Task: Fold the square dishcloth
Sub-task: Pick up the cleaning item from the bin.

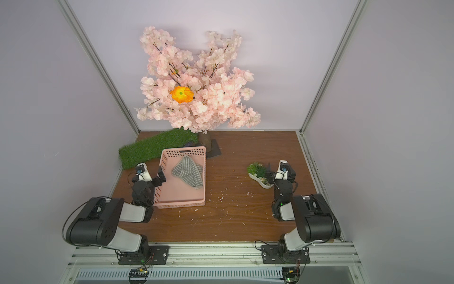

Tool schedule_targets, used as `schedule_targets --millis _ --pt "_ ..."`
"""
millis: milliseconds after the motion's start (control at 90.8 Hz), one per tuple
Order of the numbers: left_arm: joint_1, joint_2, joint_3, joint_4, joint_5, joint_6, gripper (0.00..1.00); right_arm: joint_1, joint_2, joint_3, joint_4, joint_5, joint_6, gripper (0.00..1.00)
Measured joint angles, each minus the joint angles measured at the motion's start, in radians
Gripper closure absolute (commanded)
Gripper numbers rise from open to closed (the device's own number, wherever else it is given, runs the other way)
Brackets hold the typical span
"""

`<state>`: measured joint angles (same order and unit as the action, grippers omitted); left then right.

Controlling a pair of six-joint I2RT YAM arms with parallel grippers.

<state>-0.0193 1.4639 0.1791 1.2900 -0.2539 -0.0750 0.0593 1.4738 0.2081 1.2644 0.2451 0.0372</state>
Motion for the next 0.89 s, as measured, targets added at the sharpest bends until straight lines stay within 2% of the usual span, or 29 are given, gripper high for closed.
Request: schedule_targets --millis 187,374,506,715,892 --pt "0.0 -0.145 0.0 -0.084 -0.024 -0.007 0.01 0.0 -0.204 0.003 -0.13 0.057 0.028 0.01" --pt "-0.011 -0.298 0.001 -0.162 -0.03 -0.003 0.01 0.0 -0.43 0.077 -0.416 0.104 0.113 0.0" --pt "-0.029 -0.398 0.026 -0.256 -0.027 -0.016 0.01 0.008 -0.536 0.131 -0.604 0.102 0.19 0.01" --pt "-0.069 -0.467 0.142 -0.444 0.01 -0.072 0.01 0.08 -0.54 0.24 -0.846 0.067 0.263 0.0" --pt "-0.093 -0.465 0.173 -0.539 0.078 -0.166 0.01 0.263 -0.409 0.365 -0.982 0.082 0.291 0.0"
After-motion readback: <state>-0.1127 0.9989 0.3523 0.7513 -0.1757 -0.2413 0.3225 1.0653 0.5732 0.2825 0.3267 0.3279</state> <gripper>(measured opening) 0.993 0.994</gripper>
